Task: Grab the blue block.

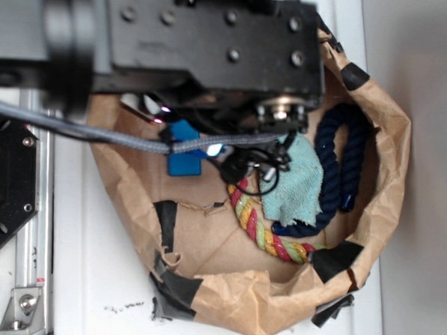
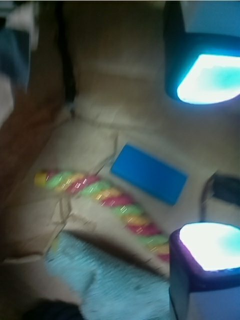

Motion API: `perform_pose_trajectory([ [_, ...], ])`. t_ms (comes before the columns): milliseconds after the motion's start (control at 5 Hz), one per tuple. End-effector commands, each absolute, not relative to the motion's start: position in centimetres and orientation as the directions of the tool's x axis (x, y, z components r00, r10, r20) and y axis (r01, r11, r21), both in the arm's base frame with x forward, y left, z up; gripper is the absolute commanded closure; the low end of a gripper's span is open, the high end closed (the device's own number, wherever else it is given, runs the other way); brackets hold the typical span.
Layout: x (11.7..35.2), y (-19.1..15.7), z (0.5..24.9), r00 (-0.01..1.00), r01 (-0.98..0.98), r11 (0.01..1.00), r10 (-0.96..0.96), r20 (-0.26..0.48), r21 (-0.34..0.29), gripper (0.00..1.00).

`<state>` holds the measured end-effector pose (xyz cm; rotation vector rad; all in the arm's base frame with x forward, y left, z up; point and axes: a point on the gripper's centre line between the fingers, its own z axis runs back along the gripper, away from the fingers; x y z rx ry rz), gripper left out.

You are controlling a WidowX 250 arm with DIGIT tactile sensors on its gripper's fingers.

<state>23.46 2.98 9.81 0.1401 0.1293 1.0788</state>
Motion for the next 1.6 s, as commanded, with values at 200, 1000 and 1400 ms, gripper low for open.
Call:
perform_pose_trajectory([
  [200,20.7,2.9,6.9,0.475,-0.864,0.467,0.88,-0.001,0.191,0.0],
  [1000,19.9,6.4,4.4,0.488,-0.873,0.487,0.873,0.015,0.039,0.0],
  [1400,21.9,4.9,3.3,0.421,-0.907,0.418,0.906,-0.038,-0.055,0.0],
])
